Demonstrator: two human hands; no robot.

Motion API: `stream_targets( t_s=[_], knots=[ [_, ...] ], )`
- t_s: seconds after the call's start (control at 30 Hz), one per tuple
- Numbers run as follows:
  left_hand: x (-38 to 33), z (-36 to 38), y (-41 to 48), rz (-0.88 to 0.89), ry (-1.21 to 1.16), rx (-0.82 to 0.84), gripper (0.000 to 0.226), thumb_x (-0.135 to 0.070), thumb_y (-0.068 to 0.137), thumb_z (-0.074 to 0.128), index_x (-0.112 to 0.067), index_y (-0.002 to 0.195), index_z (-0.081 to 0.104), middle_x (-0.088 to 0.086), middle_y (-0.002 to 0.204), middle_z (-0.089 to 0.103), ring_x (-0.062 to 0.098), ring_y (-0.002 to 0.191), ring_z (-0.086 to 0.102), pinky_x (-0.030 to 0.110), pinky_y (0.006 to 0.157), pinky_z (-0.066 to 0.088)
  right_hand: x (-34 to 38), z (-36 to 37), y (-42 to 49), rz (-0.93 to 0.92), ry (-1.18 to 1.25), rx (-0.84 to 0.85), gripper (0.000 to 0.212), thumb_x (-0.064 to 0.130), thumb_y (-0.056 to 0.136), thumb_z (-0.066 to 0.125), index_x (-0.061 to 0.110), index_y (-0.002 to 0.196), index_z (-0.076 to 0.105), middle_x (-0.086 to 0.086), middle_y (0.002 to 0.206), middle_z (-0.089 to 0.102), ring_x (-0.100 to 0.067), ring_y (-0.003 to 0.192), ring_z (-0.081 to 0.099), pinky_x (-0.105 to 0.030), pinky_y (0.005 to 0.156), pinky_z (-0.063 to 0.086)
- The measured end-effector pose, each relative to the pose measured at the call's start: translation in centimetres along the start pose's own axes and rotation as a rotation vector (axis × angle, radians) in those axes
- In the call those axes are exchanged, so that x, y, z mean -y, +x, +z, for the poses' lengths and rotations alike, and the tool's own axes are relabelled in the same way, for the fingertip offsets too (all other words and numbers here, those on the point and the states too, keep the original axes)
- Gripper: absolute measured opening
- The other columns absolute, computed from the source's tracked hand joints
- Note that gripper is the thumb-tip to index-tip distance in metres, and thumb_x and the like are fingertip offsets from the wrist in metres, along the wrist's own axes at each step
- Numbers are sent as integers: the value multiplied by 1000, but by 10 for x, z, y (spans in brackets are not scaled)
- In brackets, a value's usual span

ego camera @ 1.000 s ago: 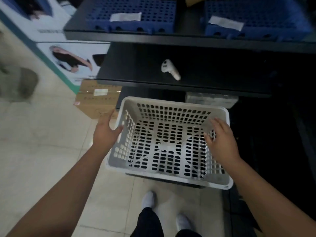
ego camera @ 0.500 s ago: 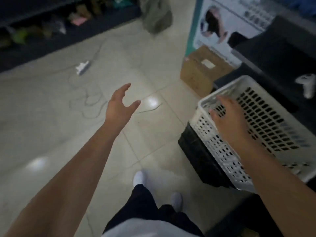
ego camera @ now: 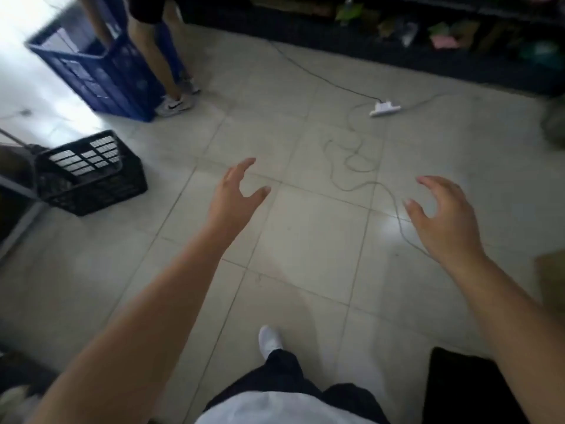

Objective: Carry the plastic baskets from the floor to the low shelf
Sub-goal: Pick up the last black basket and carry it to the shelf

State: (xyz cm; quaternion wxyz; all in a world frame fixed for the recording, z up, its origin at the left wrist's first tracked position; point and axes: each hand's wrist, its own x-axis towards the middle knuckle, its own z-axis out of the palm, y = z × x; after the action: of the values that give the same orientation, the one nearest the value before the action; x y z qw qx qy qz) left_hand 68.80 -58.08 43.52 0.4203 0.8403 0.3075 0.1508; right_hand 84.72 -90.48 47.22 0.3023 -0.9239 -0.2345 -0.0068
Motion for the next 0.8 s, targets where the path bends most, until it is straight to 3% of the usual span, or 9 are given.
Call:
stream_targets(
  t_s=[0.07, 0.23, 0.3, 0.43, 0.67, 0.8],
  knots=[
    [38, -54, 10, -53, 26, -77, 64, -42, 85, 73, -32, 143, 50, -7, 144, 53, 15, 130, 51, 39, 106, 43, 50, 39, 32, -80, 18, 44, 42, 22, 87, 66, 8, 126, 58, -13, 129, 56, -26, 122, 48, -20, 100, 27],
    [112, -162, 15, -194, 99, -269, 66, -49, 84, 72, -35, 143, 47, -10, 145, 51, 12, 130, 50, 34, 100, 44, 168, 135, 96, -289, 80, 186, 49, 24, 86, 69, 4, 129, 56, -18, 129, 56, -33, 122, 50, -37, 103, 35],
    [134, -193, 16, -240, 117, -341, 67, -49, 84, 72, -36, 144, 46, -10, 146, 50, 11, 131, 49, 32, 100, 42, 211, 173, 117, -370, 99, 248, 53, 27, 86, 69, 5, 131, 55, -17, 131, 55, -32, 123, 49, -36, 103, 35],
    [168, -238, 23, -361, 135, -481, 69, -50, 85, 72, -37, 146, 44, -13, 148, 50, 7, 130, 48, 28, 97, 39, 289, 247, 156, -511, 159, 380, 58, 36, 86, 67, 12, 137, 51, -13, 136, 52, -28, 127, 47, -34, 102, 36],
    [211, -304, 44, -563, 157, -686, 69, -42, 87, 73, -25, 149, 46, -5, 149, 50, 14, 133, 48, 35, 106, 41, 418, 357, 227, -678, 215, 584, 62, 40, 86, 65, 19, 141, 46, -10, 141, 49, -25, 132, 41, -35, 105, 33],
    [244, -346, 61, -642, 134, -759, 70, -40, 87, 74, -22, 149, 46, -4, 149, 50, 14, 133, 47, 33, 106, 40, 494, 414, 251, -785, 198, 660, 62, 41, 87, 65, 19, 141, 46, -9, 136, 52, -25, 126, 45, -38, 101, 38]
  ],
)
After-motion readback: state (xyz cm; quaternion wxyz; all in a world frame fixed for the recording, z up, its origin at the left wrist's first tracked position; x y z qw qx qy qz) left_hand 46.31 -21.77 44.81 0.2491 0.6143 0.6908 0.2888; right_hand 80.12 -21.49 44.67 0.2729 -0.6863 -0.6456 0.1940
